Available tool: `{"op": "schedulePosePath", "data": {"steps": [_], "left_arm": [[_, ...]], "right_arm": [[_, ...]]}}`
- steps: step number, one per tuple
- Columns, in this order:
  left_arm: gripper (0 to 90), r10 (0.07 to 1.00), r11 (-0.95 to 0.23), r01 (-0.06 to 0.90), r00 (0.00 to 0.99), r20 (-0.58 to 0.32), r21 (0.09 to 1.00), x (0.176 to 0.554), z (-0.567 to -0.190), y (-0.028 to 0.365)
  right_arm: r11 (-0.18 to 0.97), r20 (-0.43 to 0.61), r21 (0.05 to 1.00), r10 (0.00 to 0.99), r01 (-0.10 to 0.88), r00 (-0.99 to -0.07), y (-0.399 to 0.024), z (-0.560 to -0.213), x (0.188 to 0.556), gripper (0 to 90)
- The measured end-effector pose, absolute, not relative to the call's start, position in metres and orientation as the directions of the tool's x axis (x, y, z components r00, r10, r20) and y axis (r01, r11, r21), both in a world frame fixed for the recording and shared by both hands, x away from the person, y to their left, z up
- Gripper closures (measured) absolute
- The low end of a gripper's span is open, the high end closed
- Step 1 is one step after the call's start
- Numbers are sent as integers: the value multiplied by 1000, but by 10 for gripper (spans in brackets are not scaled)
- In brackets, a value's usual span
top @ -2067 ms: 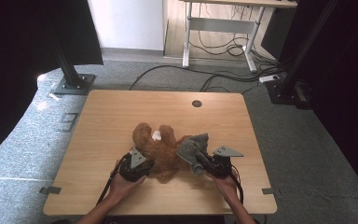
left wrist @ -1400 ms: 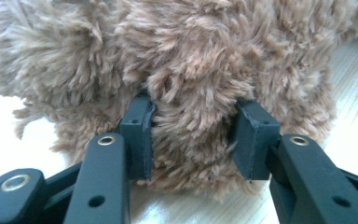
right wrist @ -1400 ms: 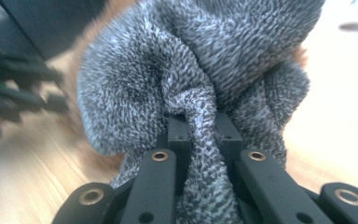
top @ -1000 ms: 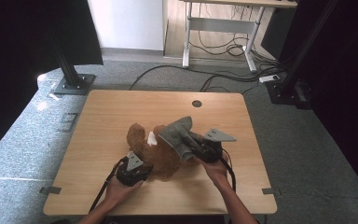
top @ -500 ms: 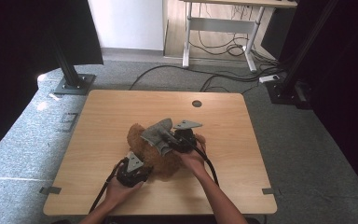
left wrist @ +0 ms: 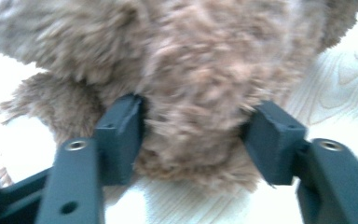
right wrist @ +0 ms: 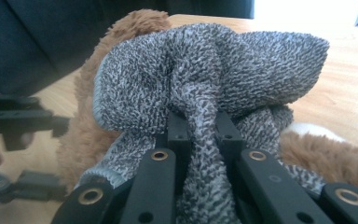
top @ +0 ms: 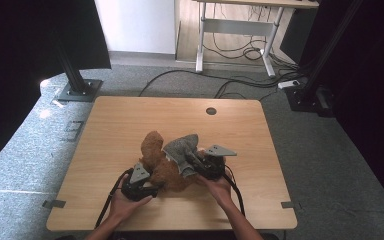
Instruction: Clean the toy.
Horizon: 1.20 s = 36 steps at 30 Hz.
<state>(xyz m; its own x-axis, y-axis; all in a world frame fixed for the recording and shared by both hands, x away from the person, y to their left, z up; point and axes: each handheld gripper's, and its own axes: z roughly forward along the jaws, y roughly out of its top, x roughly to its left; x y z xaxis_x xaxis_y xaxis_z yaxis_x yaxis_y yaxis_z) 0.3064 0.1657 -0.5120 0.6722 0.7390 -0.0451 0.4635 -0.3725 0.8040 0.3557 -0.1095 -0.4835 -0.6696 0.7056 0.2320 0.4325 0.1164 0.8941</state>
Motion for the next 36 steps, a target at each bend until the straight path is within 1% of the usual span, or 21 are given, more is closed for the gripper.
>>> {"op": "schedulePosePath", "data": {"steps": [2,5,8,10,12,13,14,17,18,20,21,25,26,29,33,34,36], "left_arm": [[318,737,-373,444,675,-30,815,306,-508,165],[304,739,-371,440,673,-27,818,306,-505,164],[269,735,-370,476,675,-62,798,314,-507,164],[269,725,-365,494,683,-93,789,318,-510,164],[317,712,-373,491,695,-96,787,318,-511,162],[366,709,-379,487,699,-91,787,318,-512,161],[366,706,-386,484,703,-87,785,318,-512,161],[428,700,-393,484,709,-86,782,318,-514,160],[479,700,-402,477,711,-74,782,318,-515,159],[517,701,-406,473,710,-66,782,317,-516,159],[517,702,-413,469,710,-55,781,317,-517,158],[572,704,-418,465,709,-45,780,317,-518,157],[588,706,-419,463,707,-41,781,316,-519,157],[601,705,-432,453,709,-22,780,315,-520,156],[618,702,-437,452,712,-19,777,315,-521,157],[622,702,-437,452,712,-19,777,315,-521,157],[625,702,-449,441,712,2,777,313,-522,157]], "right_arm": [[113,236,896,699,430,-675,-113,-485,352,812],[111,235,899,695,424,-680,-113,-486,350,813],[114,234,900,690,421,-685,-114,-487,345,813],[118,230,901,688,418,-689,-115,-487,343,813],[118,227,902,688,415,-689,-116,-488,339,813],[121,225,902,687,414,-691,-117,-488,338,813],[121,225,902,687,414,-691,-117,-488,338,813],[123,223,903,687,413,-692,-116,-488,337,813],[124,220,904,688,410,-692,-115,-488,336,812],[124,218,904,688,409,-692,-115,-488,337,812],[124,219,903,688,411,-691,-114,-487,337,812],[117,218,909,683,400,-697,-114,-479,339,808],[120,208,913,683,389,-700,-111,-471,343,807],[128,197,916,683,381,-704,-107,-464,346,805],[161,172,915,675,371,-717,-85,-449,361,801],[161,172,915,675,371,-717,-85,-449,361,801],[176,172,909,668,377,-724,-71,-446,368,798]]}}
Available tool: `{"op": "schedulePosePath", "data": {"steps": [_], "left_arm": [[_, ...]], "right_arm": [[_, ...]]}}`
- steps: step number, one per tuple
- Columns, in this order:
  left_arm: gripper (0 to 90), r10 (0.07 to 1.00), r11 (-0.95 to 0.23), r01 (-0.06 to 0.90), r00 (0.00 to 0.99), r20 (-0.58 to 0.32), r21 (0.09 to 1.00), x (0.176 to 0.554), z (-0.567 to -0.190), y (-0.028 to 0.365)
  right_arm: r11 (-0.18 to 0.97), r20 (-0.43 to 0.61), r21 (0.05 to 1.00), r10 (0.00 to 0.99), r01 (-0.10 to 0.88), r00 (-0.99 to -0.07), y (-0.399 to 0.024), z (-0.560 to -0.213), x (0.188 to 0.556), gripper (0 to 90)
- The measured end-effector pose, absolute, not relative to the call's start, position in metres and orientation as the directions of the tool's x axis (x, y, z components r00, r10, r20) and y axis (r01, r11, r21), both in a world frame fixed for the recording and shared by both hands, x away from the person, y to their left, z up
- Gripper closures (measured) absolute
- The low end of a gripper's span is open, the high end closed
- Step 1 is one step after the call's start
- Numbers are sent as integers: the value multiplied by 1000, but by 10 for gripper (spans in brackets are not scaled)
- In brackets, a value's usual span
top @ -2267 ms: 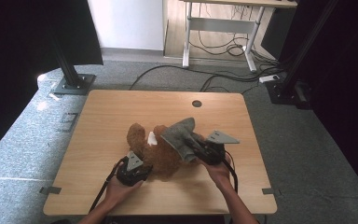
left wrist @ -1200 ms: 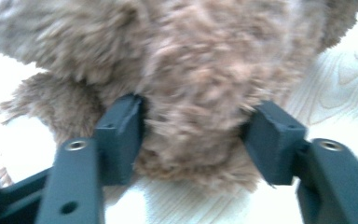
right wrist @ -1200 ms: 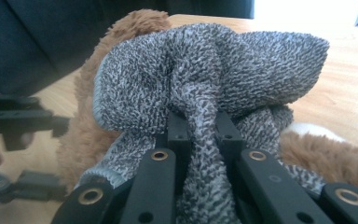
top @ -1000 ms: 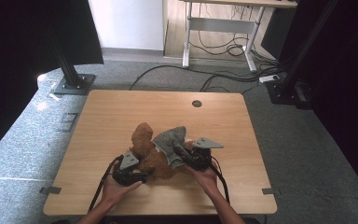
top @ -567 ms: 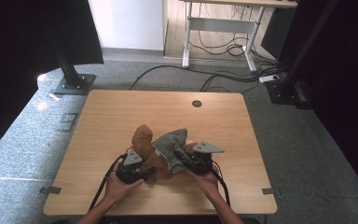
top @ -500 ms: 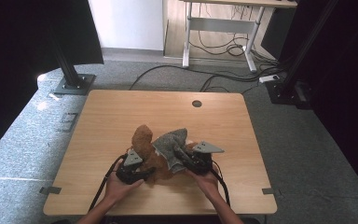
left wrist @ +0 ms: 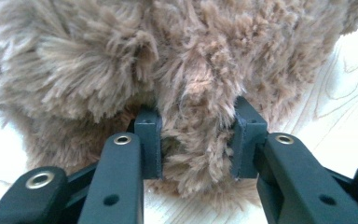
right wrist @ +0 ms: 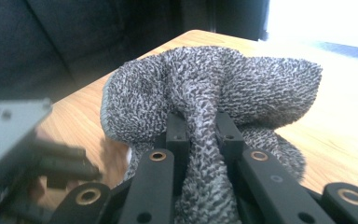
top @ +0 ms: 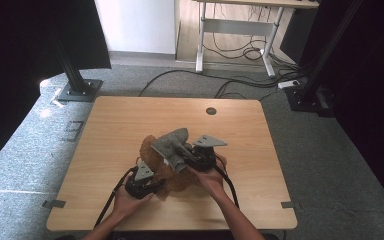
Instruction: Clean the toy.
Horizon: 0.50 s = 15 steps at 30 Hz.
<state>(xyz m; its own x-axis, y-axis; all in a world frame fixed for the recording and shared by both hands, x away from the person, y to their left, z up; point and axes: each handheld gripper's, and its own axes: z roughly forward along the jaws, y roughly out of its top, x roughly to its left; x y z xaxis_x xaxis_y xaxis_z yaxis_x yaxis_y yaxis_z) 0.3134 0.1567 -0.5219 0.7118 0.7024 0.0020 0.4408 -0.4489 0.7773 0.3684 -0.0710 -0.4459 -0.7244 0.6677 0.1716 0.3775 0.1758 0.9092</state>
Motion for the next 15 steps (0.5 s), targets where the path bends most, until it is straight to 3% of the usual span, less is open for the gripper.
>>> {"op": "schedulePosePath", "data": {"steps": [3,8,15], "left_arm": [[636,702,-450,439,712,4,777,311,-523,157],[648,696,-467,436,718,15,769,309,-524,159],[660,693,-467,431,721,17,772,307,-525,157]], "right_arm": [[250,130,896,642,366,-755,-41,-443,374,792],[324,88,868,644,376,-760,-26,-445,376,794],[304,75,871,694,385,-716,-60,-450,371,799]]}}
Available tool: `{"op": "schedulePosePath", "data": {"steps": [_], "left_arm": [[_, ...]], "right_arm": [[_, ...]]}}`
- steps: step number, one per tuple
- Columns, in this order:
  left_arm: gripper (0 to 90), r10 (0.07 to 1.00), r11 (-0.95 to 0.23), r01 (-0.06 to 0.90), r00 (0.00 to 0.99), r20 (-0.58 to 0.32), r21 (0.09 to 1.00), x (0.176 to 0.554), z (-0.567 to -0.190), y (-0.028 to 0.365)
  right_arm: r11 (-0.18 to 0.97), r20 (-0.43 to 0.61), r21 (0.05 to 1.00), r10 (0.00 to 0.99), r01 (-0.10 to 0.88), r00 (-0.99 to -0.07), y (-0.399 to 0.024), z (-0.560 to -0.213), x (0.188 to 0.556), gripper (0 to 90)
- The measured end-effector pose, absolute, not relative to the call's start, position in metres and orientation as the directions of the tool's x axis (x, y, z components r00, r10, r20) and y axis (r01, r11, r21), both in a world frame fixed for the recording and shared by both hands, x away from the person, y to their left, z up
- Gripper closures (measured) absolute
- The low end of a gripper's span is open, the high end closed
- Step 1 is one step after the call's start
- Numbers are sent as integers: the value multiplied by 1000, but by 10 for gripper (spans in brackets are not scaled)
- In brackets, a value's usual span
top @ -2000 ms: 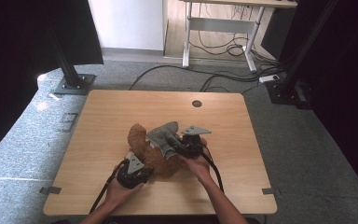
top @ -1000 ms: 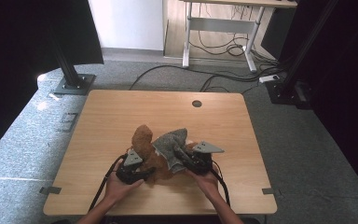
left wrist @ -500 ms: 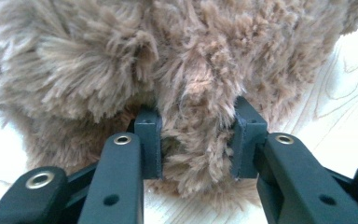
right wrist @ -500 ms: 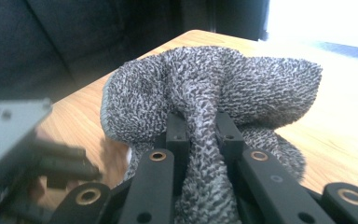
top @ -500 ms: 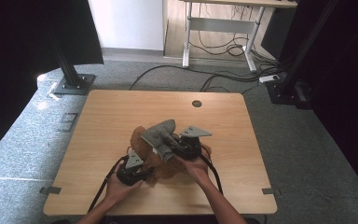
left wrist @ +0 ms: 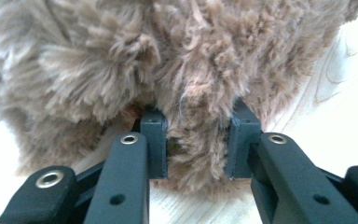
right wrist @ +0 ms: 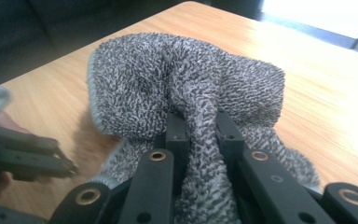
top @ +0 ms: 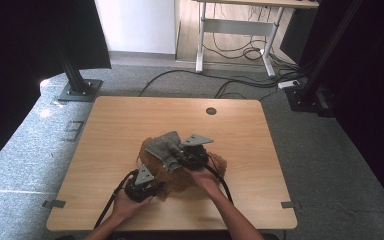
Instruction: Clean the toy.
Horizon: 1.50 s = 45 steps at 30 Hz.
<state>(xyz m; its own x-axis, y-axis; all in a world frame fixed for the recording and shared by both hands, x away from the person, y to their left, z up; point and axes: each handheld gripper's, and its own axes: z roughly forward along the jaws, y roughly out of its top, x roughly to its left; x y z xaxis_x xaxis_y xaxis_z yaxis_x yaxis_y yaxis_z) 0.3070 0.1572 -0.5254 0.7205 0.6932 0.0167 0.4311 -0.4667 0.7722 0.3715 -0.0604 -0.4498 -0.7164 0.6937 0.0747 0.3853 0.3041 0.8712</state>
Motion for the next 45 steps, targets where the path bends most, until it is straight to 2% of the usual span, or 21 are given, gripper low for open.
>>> {"op": "schedulePosePath", "data": {"steps": [13,22,26,37,43,45], "left_arm": [[665,700,-480,412,712,55,774,298,-527,154],[663,697,-485,413,715,56,771,296,-527,155],[661,695,-484,422,717,45,767,295,-527,155],[625,673,-513,418,738,49,750,294,-527,154],[567,675,-512,420,737,48,750,294,-526,153],[512,672,-503,424,740,32,753,295,-523,156]], "right_arm": [[211,141,876,748,433,-649,-136,-451,355,802],[114,204,875,795,471,-571,-185,-469,338,803],[91,219,886,783,455,-583,-189,-476,324,803],[57,276,873,763,485,-585,-188,-489,303,811],[62,286,866,752,496,-594,-191,-494,293,815],[53,296,864,750,500,-591,-192,-497,291,815]]}}
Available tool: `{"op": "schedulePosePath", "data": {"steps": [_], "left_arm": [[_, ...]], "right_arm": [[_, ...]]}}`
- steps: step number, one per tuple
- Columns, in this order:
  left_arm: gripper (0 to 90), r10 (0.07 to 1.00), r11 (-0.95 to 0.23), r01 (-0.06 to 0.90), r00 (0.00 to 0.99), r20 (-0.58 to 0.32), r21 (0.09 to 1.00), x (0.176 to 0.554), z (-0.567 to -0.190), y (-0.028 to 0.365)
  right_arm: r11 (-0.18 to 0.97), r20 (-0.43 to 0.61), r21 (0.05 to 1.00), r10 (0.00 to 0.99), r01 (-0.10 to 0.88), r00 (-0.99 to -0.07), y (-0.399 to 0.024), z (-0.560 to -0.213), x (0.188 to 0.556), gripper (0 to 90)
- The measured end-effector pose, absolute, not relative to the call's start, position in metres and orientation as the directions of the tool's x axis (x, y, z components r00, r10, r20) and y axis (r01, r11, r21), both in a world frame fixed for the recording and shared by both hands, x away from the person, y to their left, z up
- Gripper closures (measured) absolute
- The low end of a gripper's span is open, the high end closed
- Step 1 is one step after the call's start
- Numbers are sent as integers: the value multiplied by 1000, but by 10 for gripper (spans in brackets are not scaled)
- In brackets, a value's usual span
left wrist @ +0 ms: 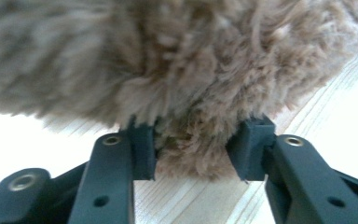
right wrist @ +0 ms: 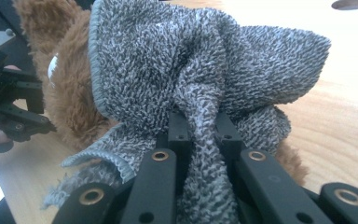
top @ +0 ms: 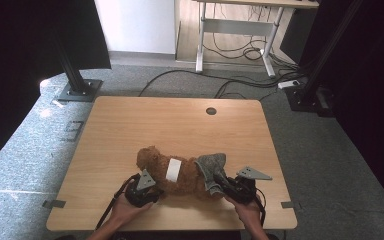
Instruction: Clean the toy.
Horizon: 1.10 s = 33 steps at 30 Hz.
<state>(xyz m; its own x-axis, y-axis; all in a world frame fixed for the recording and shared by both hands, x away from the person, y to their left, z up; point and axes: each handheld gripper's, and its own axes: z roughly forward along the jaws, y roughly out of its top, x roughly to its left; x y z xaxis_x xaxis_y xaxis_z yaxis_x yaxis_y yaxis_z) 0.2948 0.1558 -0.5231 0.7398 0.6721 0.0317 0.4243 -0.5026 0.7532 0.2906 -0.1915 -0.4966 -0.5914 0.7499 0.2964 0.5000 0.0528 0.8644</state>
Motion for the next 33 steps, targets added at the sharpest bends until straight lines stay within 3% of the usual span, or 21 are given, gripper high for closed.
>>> {"op": "schedulePosePath", "data": {"steps": [8,33], "left_arm": [[427,667,-463,424,745,-9,778,294,-509,160],[428,692,-306,380,719,-70,873,289,-455,192]], "right_arm": [[53,292,865,756,500,-586,-193,-498,292,816],[95,249,871,760,483,-600,-184,-493,301,814]]}}
